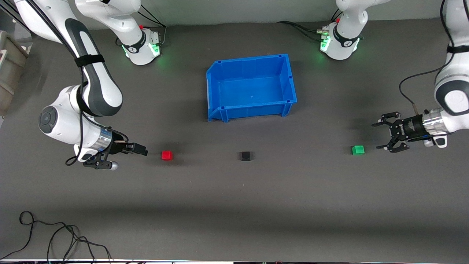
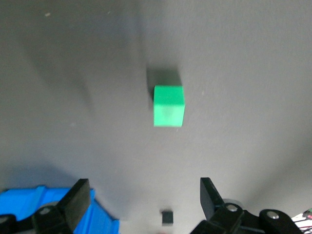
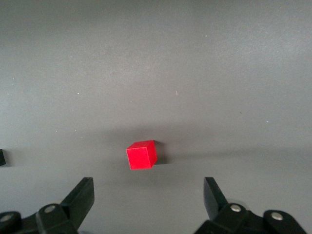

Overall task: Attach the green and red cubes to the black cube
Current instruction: 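Grasp the red cube with the right gripper while the left grasps green, then carry the red cube and green cube toward the black cube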

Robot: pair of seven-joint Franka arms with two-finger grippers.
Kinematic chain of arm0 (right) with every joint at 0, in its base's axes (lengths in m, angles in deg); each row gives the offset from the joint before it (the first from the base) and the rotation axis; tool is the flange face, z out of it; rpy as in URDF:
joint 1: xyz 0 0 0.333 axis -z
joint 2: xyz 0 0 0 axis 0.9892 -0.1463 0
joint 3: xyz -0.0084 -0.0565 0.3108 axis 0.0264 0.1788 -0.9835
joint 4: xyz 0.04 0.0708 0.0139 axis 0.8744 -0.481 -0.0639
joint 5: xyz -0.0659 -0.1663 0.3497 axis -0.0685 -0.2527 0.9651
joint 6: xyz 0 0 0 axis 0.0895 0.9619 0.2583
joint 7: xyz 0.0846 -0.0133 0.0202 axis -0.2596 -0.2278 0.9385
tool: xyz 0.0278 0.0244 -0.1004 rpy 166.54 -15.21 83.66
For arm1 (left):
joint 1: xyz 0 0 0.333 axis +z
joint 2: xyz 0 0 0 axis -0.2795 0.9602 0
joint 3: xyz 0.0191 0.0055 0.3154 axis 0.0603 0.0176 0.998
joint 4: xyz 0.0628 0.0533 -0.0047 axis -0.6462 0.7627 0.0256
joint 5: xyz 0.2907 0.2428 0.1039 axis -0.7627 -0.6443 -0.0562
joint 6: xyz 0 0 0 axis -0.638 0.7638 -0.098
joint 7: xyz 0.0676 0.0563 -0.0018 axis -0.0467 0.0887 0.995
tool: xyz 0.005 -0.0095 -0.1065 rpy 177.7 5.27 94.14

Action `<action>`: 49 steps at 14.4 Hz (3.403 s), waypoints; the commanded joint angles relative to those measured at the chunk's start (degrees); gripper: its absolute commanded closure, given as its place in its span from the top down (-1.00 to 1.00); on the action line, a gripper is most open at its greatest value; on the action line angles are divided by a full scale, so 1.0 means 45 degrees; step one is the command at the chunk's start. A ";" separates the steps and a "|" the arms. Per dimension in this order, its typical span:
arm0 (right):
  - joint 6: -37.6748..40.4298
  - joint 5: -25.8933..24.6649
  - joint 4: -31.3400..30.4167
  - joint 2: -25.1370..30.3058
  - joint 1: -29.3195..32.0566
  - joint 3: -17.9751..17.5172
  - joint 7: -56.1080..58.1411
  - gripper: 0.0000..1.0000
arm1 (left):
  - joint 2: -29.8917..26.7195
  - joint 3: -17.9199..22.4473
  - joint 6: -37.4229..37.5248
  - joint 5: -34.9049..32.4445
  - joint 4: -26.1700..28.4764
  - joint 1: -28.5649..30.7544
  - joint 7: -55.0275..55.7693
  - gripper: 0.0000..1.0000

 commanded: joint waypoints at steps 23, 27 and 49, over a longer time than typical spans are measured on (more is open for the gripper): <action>-0.0309 -0.3908 0.1336 -0.3326 -0.1950 -0.0003 -2.0734 0.99 | 0.2540 -0.0212 -0.2056 0.3196 -0.0266 -0.0199 -0.3139 -0.30; -0.0329 -0.3868 0.1375 -0.3793 -0.2144 -0.0023 -2.1379 0.98 | 0.2385 -0.0212 -0.1764 0.3119 -0.0656 -0.0218 -0.2866 -0.39; -0.0756 -0.2775 0.7154 -0.6937 -0.4975 -0.0706 -2.4367 -0.94 | 0.3064 -0.0251 -0.5589 0.5459 -0.3155 -0.9356 0.2857 -0.50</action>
